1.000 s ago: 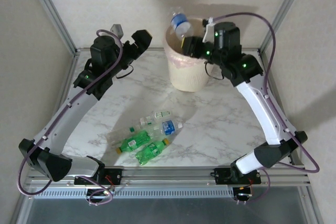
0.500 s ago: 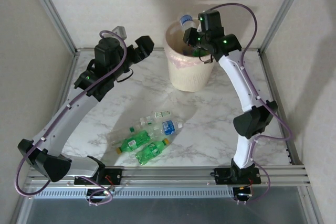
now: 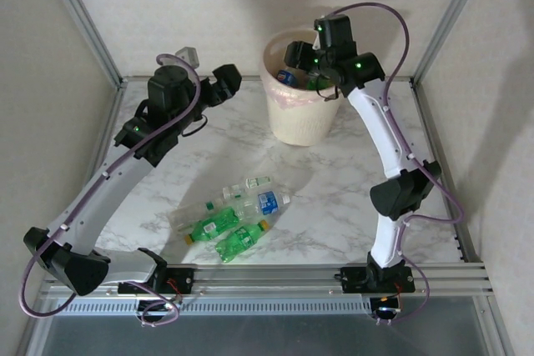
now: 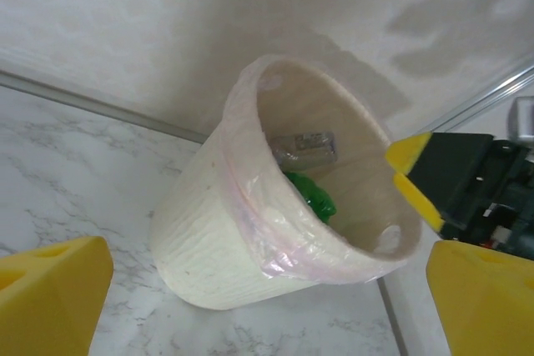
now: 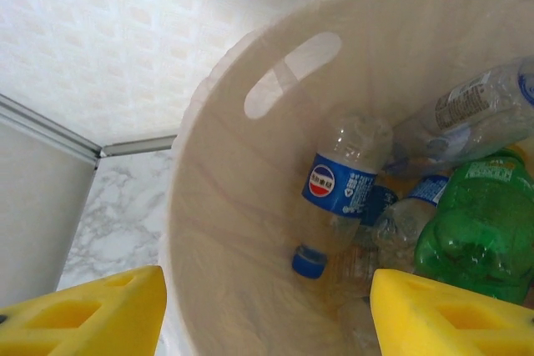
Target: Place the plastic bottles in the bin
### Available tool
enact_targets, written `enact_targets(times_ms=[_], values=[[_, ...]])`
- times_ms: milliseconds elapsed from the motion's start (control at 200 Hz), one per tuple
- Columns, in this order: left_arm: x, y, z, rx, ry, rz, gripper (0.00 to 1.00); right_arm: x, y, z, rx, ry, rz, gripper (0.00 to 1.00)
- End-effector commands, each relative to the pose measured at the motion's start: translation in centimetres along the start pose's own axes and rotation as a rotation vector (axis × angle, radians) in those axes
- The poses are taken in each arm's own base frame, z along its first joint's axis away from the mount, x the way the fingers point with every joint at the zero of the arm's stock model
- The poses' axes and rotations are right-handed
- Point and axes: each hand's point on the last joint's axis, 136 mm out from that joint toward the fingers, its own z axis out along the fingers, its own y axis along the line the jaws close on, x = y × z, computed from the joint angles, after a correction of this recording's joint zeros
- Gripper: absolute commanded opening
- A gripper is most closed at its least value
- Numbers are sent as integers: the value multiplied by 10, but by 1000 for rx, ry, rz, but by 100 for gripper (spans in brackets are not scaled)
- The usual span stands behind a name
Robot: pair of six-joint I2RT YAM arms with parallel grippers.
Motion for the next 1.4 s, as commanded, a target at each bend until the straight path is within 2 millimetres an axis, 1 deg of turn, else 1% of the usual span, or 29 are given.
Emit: enact_targets(times_ms=[0,60,75,130,230,325,436,481,551,641,751,831,936,1046,1126,1267,1397], values=[[7,7,-2,-28,23,79,97,-11,22,-48,-58,-77,-47,66],[17,13,0,-44,61,123,97,-7,25,-60,-62,-88,-59,66],[20,14,0,-49,70,136,97,-8,26,-66,-66,-97,-62,66],[30,21,1,-74,101,186,96,-1,27,-77,-75,-101,-71,66],[54,26,0,-85,162,281,94,11,28,-101,-106,-110,-75,66],[80,27,-1,-80,228,357,93,30,27,-116,-136,-99,-77,67],[113,30,-3,-83,320,427,92,52,29,-128,-165,-72,-91,69],[125,33,-4,-89,353,442,91,61,29,-130,-172,-59,-99,70],[136,42,-7,-111,388,449,91,75,32,-131,-188,-34,-108,70],[143,49,-10,-115,412,454,91,90,34,-129,-195,-4,-117,71],[152,58,-10,-143,436,469,91,99,34,-123,-196,20,-115,71],[164,67,-7,-164,468,489,91,102,35,-120,-200,24,-111,72],[187,74,0,-171,524,517,90,103,36,-119,-202,28,-109,74],[220,86,6,-170,613,549,91,106,36,-120,-200,30,-109,76],[241,91,9,-171,666,594,91,107,35,-123,-202,23,-105,78],[260,99,20,-200,711,647,91,107,30,-130,-195,12,-90,80],[269,101,30,-205,730,678,91,107,27,-135,-184,6,-78,80]])
